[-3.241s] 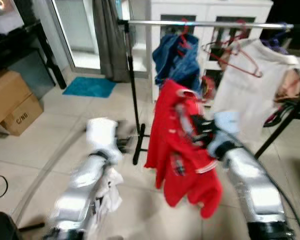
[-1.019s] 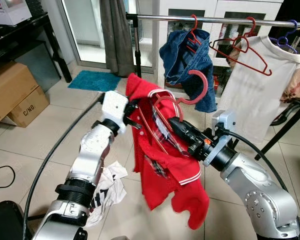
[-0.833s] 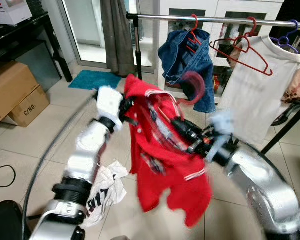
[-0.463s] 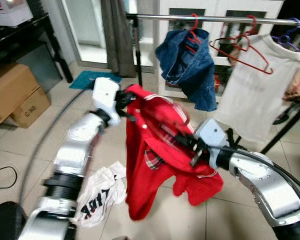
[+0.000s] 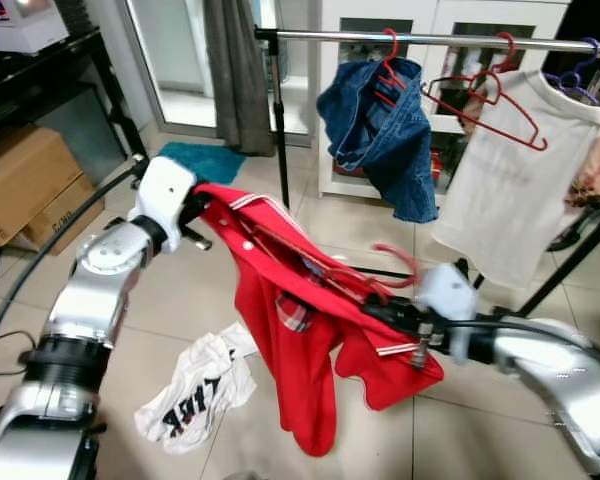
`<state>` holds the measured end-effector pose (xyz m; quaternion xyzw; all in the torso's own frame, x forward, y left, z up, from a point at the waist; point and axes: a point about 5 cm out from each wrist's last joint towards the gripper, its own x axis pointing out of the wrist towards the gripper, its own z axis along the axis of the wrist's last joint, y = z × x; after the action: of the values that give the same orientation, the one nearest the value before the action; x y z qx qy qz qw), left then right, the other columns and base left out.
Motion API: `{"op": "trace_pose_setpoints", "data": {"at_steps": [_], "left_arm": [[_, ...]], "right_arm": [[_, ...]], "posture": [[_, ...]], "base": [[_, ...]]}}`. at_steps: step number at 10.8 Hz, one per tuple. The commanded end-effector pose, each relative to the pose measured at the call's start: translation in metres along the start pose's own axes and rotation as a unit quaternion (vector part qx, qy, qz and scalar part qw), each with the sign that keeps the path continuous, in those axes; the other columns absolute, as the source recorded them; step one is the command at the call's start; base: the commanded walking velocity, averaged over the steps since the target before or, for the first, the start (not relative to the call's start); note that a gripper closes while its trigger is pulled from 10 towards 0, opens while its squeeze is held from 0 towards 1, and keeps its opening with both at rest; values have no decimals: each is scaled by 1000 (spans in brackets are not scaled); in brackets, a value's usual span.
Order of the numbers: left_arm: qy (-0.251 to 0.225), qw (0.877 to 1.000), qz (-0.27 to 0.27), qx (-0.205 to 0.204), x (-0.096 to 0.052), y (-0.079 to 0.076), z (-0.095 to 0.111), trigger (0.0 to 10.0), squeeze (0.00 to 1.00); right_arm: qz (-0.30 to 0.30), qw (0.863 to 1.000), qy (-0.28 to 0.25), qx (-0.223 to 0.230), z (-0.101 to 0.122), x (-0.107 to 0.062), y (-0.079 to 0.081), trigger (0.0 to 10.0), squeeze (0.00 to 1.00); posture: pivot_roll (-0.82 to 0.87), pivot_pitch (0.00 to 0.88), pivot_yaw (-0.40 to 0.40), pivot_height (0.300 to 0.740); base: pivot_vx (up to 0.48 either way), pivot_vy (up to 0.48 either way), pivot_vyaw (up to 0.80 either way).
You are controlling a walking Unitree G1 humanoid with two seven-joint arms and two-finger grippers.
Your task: Hang hanger
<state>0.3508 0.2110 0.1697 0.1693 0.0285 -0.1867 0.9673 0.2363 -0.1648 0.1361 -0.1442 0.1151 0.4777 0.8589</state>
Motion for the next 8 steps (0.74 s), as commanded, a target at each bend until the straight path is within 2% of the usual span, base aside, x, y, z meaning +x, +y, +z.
{"op": "trace_pose_setpoints", "data": {"at_steps": [1,2,3,4,5,6,7,8], "left_arm": [[-32,994,104,-17,-14,47,16,0,0],[-47,988,123,-81,-11,51,11,0,0],[-54,982,134,-122,-9,53,8,0,0],[-52,980,114,-154,-5,45,0,0,0],[-46,981,60,-178,3,24,-7,0,0],[-51,981,-21,-188,10,-7,-6,0,0],[-43,974,-120,-186,9,-51,-8,0,0],[-42,969,-149,-192,7,-70,-9,0,0]], "right_arm": [[-20,999,18,36,-11,-14,-8,0,0],[-15,995,-51,79,1,-14,-8,0,0],[-2,992,-81,96,7,-13,-6,0,0],[1,984,-129,122,16,-10,-3,0,0],[-21,966,-199,163,29,-3,-2,0,0],[-106,942,-249,198,37,6,-14,0,0],[-215,896,-296,253,39,13,-29,0,0],[-266,873,-305,273,38,15,-35,0,0]], "posture": [[-39,0,64,740],[-40,0,65,740],[-41,0,65,740],[-43,0,68,740],[-47,0,75,740],[-51,0,84,740],[-57,0,91,740],[-56,0,92,740]], "base": [[0,0,0],[0,0,0],[0,0,0],[0,0,0],[0,0,0],[0,0,0],[0,0,0],[0,0,0]]}}
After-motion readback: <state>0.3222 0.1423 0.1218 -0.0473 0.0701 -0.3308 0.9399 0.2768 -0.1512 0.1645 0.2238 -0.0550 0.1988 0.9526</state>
